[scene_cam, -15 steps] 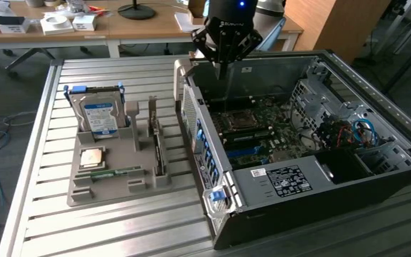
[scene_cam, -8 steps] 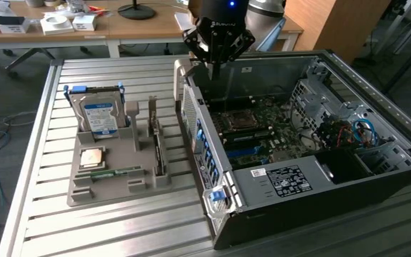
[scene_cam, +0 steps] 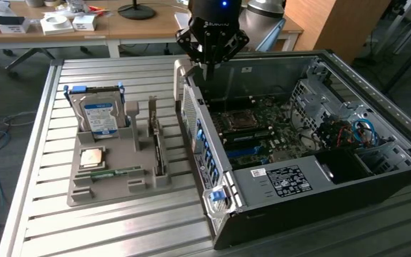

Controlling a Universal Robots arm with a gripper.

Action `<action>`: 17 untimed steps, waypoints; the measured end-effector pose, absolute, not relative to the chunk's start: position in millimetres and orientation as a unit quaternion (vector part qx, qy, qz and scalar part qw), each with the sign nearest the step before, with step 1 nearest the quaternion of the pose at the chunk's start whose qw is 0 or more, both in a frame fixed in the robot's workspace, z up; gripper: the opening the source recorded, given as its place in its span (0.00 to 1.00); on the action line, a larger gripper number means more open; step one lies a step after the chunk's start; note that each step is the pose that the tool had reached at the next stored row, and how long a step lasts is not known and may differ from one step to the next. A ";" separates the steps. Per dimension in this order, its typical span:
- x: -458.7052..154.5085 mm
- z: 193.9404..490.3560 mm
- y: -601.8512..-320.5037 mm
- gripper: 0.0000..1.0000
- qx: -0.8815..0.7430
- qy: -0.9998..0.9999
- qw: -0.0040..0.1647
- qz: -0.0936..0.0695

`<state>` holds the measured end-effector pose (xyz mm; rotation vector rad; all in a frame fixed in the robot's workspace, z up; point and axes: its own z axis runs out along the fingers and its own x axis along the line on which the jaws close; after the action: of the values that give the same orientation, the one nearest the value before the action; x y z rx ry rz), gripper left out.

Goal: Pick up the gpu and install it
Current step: 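Reach for the gpu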

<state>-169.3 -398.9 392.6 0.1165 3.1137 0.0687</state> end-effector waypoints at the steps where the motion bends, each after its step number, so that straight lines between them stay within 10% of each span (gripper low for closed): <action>1: -170.8 392.6 -398.9 0.11 0.037 0.999 0.012 0.022; 17: -190.2 392.3 -398.9 0.11 0.037 0.999 0.013 0.022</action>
<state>-190.2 -398.9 392.3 0.1165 3.1136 0.0689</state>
